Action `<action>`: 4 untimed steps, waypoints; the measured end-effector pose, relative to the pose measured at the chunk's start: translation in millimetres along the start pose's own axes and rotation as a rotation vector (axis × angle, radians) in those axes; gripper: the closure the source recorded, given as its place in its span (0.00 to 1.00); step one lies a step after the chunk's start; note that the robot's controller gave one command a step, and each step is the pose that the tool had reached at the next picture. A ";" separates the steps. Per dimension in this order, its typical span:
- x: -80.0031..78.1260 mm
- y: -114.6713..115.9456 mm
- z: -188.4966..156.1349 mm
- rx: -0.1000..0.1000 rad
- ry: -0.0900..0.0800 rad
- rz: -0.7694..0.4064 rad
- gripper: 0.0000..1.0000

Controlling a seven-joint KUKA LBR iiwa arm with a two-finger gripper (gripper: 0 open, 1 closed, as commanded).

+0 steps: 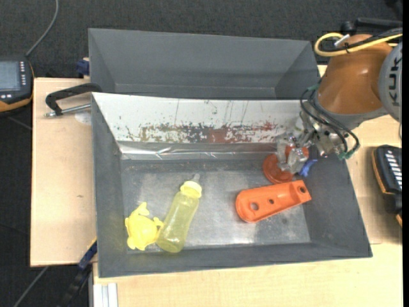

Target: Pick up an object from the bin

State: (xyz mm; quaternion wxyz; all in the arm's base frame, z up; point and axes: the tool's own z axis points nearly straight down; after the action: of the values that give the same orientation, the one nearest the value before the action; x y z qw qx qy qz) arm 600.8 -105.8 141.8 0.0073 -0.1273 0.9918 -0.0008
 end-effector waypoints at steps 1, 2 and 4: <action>0.2 -0.3 0.1 0.001 0.000 0.000 0.00; 0.2 -0.4 0.1 0.001 0.000 0.000 0.00; 31.4 13.2 55.2 -0.001 0.002 -0.032 0.00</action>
Offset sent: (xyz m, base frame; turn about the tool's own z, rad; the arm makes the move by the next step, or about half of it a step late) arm 0.0000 0.0000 0.0000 0.0000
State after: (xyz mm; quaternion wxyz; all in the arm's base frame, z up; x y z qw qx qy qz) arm 568.0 -100.9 86.1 0.0063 -0.1432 0.9897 -0.0004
